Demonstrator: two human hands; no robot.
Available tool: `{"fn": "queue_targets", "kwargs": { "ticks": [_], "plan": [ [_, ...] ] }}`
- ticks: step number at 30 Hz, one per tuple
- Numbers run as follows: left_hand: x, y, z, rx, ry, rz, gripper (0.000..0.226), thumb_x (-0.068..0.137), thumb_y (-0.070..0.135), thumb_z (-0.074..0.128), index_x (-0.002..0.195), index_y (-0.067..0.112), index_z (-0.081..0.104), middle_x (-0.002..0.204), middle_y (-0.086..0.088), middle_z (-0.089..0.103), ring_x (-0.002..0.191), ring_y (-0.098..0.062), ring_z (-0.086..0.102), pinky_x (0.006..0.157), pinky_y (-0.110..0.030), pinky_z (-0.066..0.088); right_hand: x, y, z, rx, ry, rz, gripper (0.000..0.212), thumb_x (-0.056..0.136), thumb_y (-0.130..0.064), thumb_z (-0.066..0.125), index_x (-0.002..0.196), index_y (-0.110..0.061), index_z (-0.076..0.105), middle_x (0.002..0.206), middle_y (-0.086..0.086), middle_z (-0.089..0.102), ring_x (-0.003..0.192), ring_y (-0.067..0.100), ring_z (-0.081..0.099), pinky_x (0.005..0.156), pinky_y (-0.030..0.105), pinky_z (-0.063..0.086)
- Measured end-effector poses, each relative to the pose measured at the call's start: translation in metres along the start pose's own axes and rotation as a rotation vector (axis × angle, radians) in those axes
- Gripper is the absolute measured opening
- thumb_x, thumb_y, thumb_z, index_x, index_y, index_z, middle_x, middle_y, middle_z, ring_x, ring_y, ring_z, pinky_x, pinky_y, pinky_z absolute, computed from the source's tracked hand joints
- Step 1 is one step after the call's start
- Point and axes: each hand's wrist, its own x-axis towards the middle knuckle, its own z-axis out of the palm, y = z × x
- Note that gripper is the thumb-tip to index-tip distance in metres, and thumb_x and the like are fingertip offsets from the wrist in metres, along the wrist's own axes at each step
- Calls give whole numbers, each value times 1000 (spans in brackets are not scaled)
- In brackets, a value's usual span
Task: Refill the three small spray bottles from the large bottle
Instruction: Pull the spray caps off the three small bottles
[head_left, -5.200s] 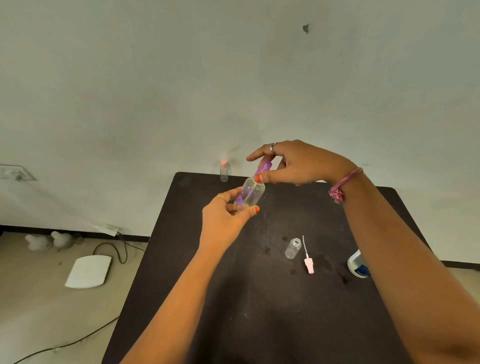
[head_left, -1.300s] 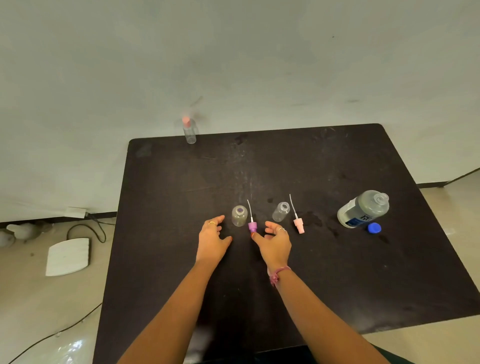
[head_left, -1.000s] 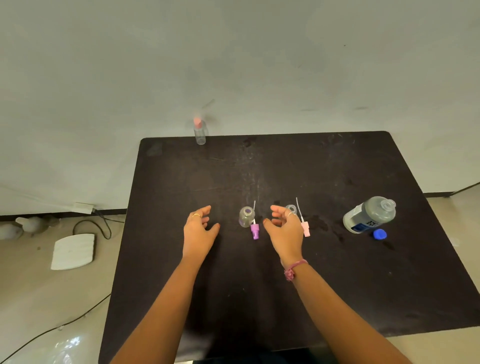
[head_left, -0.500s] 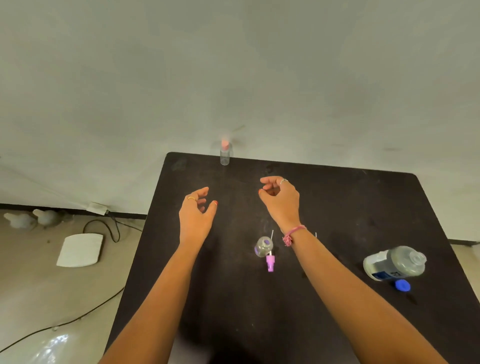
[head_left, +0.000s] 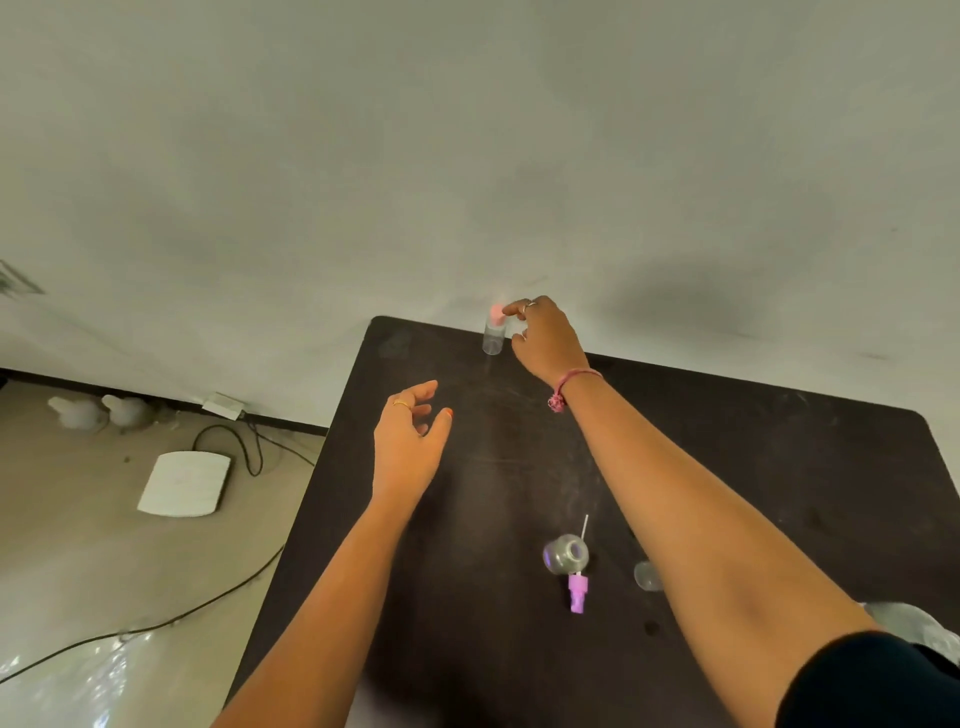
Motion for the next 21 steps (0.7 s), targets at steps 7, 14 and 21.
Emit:
{"fn": "queue_targets", "kwargs": {
  "ticks": [7, 14, 21],
  "plan": [
    [8, -11, -1, 20, -4, -36, 35, 90, 19, 63, 124, 25, 55, 123, 6, 55, 105, -6, 55, 75, -4, 39, 33, -6, 7, -242, -158, -128, 63, 81, 10, 57, 139, -13, 46, 139, 8, 41, 124, 28, 46, 104, 34, 39],
    [6, -16, 1, 16, -10, -77, 34, 90, 17, 63, 123, 25, 55, 125, 5, 55, 105, -6, 55, 75, -5, 40, 34, -2, 16, -226, -113, -79, 36, 86, -4, 60, 122, -8, 58, 123, 9, 50, 108, 28, 55, 91, 31, 43],
    [-2, -8, 5, 7, -11, -63, 37, 90, 18, 63, 125, 26, 53, 127, 4, 54, 107, -6, 54, 77, -5, 40, 16, -2, 8, -120, -70, -51, 30, 88, -11, 59, 117, -8, 63, 117, 12, 60, 108, 25, 58, 94, 30, 46]
  ]
}}
